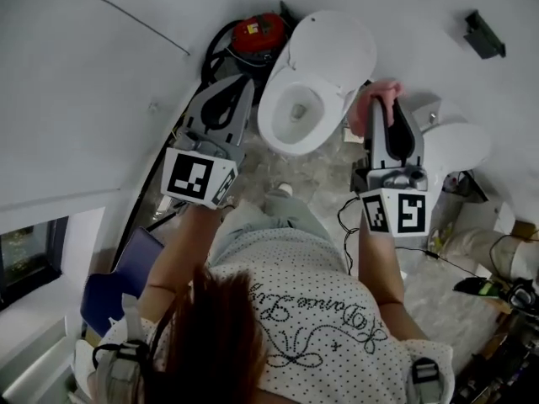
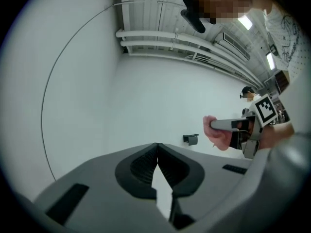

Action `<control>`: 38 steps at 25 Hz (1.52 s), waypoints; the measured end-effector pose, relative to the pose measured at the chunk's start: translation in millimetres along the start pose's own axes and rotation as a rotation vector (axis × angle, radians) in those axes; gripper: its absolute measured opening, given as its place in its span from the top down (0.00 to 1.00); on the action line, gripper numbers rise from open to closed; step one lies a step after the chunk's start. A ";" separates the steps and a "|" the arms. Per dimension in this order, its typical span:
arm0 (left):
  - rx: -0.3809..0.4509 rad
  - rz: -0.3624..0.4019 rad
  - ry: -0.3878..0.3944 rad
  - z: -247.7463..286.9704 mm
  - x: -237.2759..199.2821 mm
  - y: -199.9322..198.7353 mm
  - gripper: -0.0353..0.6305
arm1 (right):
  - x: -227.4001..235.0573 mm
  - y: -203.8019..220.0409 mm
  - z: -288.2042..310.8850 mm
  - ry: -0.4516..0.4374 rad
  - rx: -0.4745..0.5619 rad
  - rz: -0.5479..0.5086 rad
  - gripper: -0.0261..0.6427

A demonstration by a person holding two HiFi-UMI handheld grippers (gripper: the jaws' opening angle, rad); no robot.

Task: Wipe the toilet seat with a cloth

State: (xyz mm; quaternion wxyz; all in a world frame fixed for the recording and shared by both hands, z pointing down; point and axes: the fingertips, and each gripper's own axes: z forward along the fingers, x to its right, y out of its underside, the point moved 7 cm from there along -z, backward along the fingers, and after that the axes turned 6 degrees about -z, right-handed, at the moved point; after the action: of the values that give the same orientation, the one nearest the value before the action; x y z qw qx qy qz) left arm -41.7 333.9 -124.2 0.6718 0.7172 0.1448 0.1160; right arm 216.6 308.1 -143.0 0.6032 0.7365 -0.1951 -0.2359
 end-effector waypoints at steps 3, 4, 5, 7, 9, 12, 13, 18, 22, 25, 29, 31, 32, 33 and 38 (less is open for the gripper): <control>-0.001 0.015 -0.029 6.7 -6.7 -7.8 0.95 | 7.9 -8.7 18.6 -0.026 0.019 -0.018 0.84; -0.002 0.018 -0.033 8.0 -8.0 -9.4 0.95 | 10.4 -11.6 21.6 -0.025 0.027 -0.022 0.84; -0.004 0.020 -0.035 9.6 -8.9 -10.4 0.95 | 13.4 -13.5 23.2 -0.020 0.034 -0.021 0.84; -0.008 0.022 -0.033 15.3 -10.5 -10.5 0.95 | 20.2 -13.5 24.6 -0.004 0.040 -0.004 0.84; -0.013 0.026 -0.022 27.0 -15.3 -7.4 0.95 | 26.6 -8.5 30.7 0.010 0.031 0.011 0.84; -0.023 0.041 0.004 51.7 -29.1 2.3 0.95 | 28.9 0.9 49.6 0.016 0.004 -0.001 0.84; -0.022 0.037 0.016 60.5 -34.0 5.6 0.95 | 28.4 3.2 55.6 0.016 -0.001 -0.010 0.84; -0.020 0.008 0.129 108.6 -65.0 19.5 0.95 | 29.1 16.6 88.0 0.076 -0.015 -0.021 0.84; -0.028 0.007 0.225 153.5 -112.6 26.3 0.95 | 24.1 32.7 145.2 0.130 -0.017 -0.022 0.83; -0.053 -0.013 0.294 182.4 -156.8 36.4 0.95 | 6.4 44.9 187.3 0.174 -0.035 -0.033 0.83; -0.095 -0.032 0.357 215.6 -202.6 51.2 0.95 | -8.4 61.9 224.8 0.243 -0.067 -0.029 0.83; -0.112 -0.047 0.386 228.3 -217.3 60.6 0.95 | -13.4 74.0 234.0 0.287 -0.094 -0.011 0.83; -0.118 -0.053 0.393 234.7 -223.5 65.5 0.95 | -14.1 80.6 238.5 0.304 -0.106 -0.003 0.83; -0.125 -0.059 0.394 241.7 -228.5 70.4 0.95 | -12.8 87.0 243.0 0.316 -0.117 0.002 0.83; -0.183 -0.097 0.390 270.3 -234.9 94.7 0.94 | 3.8 116.2 252.7 0.343 -0.170 0.035 0.83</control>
State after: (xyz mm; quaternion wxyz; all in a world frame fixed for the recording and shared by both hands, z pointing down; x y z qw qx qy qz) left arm -158.0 -8.1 -42.2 0.6982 0.6093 0.2950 0.2329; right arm 72.1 81.8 -70.2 0.6916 0.7089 -0.0813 -0.1121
